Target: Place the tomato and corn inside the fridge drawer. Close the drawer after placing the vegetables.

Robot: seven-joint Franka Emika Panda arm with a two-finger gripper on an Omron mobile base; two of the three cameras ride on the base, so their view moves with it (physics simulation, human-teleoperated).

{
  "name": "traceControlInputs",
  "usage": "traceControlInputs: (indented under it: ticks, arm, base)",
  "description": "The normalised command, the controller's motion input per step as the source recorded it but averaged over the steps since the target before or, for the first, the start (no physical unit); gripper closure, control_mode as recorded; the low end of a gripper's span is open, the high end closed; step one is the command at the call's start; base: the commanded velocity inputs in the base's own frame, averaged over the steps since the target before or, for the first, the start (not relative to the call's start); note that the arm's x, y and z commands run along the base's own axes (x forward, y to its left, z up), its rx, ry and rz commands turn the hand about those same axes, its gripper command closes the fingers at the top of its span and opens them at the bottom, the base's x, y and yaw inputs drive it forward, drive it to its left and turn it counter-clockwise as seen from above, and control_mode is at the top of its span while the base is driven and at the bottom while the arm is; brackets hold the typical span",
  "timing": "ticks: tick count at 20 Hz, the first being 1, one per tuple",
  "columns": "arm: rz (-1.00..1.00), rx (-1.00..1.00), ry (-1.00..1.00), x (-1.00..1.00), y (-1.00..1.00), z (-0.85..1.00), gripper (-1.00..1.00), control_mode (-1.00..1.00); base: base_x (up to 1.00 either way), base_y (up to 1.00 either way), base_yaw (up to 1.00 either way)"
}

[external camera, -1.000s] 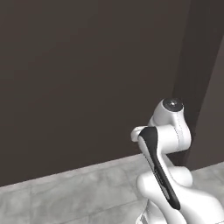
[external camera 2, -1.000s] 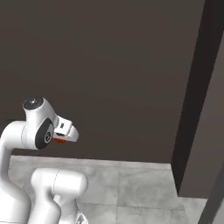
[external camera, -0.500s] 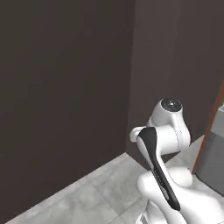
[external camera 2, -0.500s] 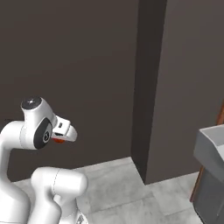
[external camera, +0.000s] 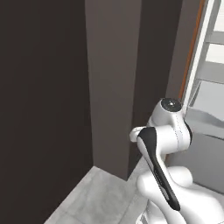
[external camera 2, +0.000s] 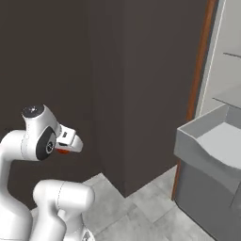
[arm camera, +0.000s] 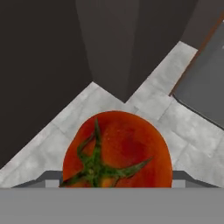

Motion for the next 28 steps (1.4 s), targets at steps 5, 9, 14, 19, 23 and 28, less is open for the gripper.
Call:
traceControlInputs:
  ticks: [5,9,14,19,23,28]
  arm:
    - [0.0,0.0,0.0,0.0,0.0,0.0,1.0,1.0]
    - [0.0,0.0,0.0,0.0,0.0,0.0,1.0,1.0]
    - [0.0,0.0,0.0,0.0,0.0,0.0,1.0,1.0]
    - [0.0,0.0,0.0,0.0,0.0,0.0,1.0,1.0]
    - [0.0,0.0,0.0,0.0,0.0,0.0,1.0,1.0]
    - [0.0,0.0,0.0,0.0,0.0,0.0,1.0,1.0]
  base:
    - [0.68,0.07,-0.57]
    - [0.74,-0.11,-0.49]
    - [0.68,-0.19,-0.46]
    - [0.6,-0.16,-0.46]
    - [0.12,-0.28,-0.42]
    - [0.21,-0.07,-0.26]
